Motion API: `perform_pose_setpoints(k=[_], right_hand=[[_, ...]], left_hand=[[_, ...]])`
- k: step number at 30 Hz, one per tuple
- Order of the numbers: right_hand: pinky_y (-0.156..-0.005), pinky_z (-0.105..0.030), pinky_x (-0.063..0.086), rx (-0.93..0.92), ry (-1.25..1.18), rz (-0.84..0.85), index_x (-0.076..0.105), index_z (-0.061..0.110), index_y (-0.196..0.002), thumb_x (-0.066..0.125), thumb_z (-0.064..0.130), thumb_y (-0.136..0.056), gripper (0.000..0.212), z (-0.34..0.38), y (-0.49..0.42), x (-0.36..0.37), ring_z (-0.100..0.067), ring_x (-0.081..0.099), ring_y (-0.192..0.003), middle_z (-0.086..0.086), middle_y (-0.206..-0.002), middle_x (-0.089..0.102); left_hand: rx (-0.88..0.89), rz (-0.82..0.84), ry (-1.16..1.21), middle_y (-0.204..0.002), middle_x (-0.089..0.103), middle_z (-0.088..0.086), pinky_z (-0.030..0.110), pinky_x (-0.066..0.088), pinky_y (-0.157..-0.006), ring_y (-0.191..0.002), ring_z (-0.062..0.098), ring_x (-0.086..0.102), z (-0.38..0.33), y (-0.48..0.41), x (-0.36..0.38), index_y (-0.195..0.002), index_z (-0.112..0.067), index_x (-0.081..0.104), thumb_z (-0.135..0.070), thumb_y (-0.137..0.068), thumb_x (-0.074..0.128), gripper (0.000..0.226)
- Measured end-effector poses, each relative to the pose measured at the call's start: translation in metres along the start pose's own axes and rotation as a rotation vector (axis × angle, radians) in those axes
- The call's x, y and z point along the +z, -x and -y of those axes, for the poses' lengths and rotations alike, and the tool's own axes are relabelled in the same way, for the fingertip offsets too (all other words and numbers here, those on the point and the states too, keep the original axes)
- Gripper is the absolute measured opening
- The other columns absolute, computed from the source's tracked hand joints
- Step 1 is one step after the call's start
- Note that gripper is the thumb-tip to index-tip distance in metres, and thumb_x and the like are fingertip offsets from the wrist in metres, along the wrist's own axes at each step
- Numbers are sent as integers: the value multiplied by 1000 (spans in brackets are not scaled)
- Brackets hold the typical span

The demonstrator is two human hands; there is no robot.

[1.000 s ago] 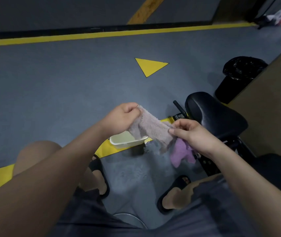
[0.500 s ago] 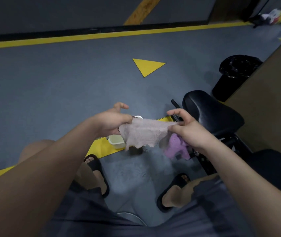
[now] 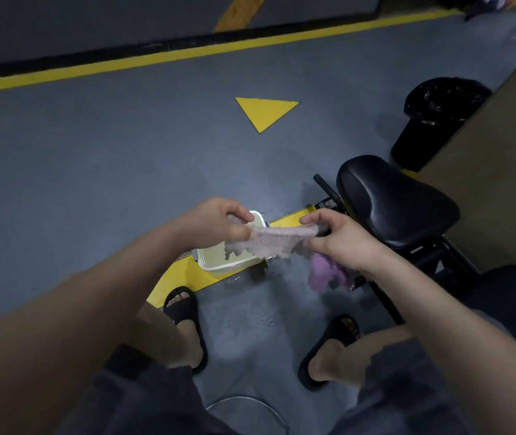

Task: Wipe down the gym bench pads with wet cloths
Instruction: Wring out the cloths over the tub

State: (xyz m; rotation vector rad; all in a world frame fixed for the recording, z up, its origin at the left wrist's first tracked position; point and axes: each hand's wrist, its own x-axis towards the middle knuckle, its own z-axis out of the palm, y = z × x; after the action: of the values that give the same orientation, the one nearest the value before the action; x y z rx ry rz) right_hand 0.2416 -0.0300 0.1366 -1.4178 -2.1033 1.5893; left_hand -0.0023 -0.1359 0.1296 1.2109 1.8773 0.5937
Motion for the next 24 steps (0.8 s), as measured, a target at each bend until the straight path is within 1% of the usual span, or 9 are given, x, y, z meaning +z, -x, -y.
perform_pose_setpoints(k=[3, 5, 6, 9, 11, 16, 18, 21, 24], right_hand=[[-72, -40, 58, 75, 76, -35, 72, 23, -98, 80, 15, -81, 21, -16, -33, 7, -25, 72, -72, -7, -97, 77], [-60, -48, 53, 107, 92, -62, 74, 24, -80, 76, 19, -84, 7, -29, -54, 17, -33, 65, -60, -6, -81, 77], [-53, -45, 50, 110, 107, -80, 73, 25, -72, 73, 21, -85, 14, -36, -65, 23, -32, 59, -51, -3, -68, 73], [-44, -28, 44, 139, 75, -115, 65, 18, -59, 69, 18, -84, 25, -59, -96, 44, -19, 56, -39, -3, -65, 67], [-41, -21, 37, 225, -137, -116, 62, 16, -63, 68, 15, -87, 25, -80, -117, 59, -10, 50, -38, -4, -63, 64], [-55, -31, 36, 452, -595, -171, 58, 14, -73, 67, 17, -92, 21, -147, -167, 101, -22, 49, -58, -10, -64, 56], [-49, -27, 35, 518, -588, -164, 57, 14, -77, 63, 23, -97, 23, -175, -183, 121, -24, 50, -54, -15, -62, 58], [-42, -30, 41, 644, -579, -112, 54, 8, -94, 57, 39, -96, 32, -214, -200, 152, -46, 59, -51, -35, -78, 64], [-50, -41, 45, 694, -539, -172, 59, 10, -87, 57, 38, -96, 29, -253, -216, 176, -41, 63, -63, -24, -77, 64]], left_hand=[[4, 65, -244, -77, 77, 0, 16, 52, -55, -67, 16, 72, 2, -27, -1, -97, -23, 69, -9, -82, 68, 20], [-17, 62, -287, -68, 74, 1, 29, 55, -56, -63, 22, 72, 8, -53, -1, -86, -19, 72, -4, -79, 64, 18], [-16, 50, -318, -68, 73, 1, 33, 53, -58, -64, 23, 70, 13, -67, -2, -82, -17, 73, -6, -80, 65, 13], [14, 40, -488, -76, 67, -3, 26, 32, -80, -83, 17, 59, 36, -116, 1, -77, -22, 73, -45, -80, 64, 25], [-56, 64, -397, -73, 66, 1, 28, 32, -75, -78, 16, 56, 52, -144, 5, -68, -18, 70, -56, -70, 52, 42], [-166, 86, 136, -62, 58, 18, 23, 42, -51, -55, 23, 54, 97, -208, 35, -72, 1, 62, -26, -68, 54, 28], [-202, 107, 163, -61, 51, 14, 26, 41, -49, -53, 24, 50, 114, -233, 53, -70, -3, 58, -24, -67, 51, 22], [-245, 202, 48, -61, 50, 12, 27, 35, -43, -45, 24, 45, 141, -272, 80, -75, -9, 56, -22, -73, 49, 15], [-224, 347, -205, -67, 66, 19, 26, 39, -40, -43, 24, 51, 165, -307, 106, -94, -12, 64, -9, -89, 52, 13]])
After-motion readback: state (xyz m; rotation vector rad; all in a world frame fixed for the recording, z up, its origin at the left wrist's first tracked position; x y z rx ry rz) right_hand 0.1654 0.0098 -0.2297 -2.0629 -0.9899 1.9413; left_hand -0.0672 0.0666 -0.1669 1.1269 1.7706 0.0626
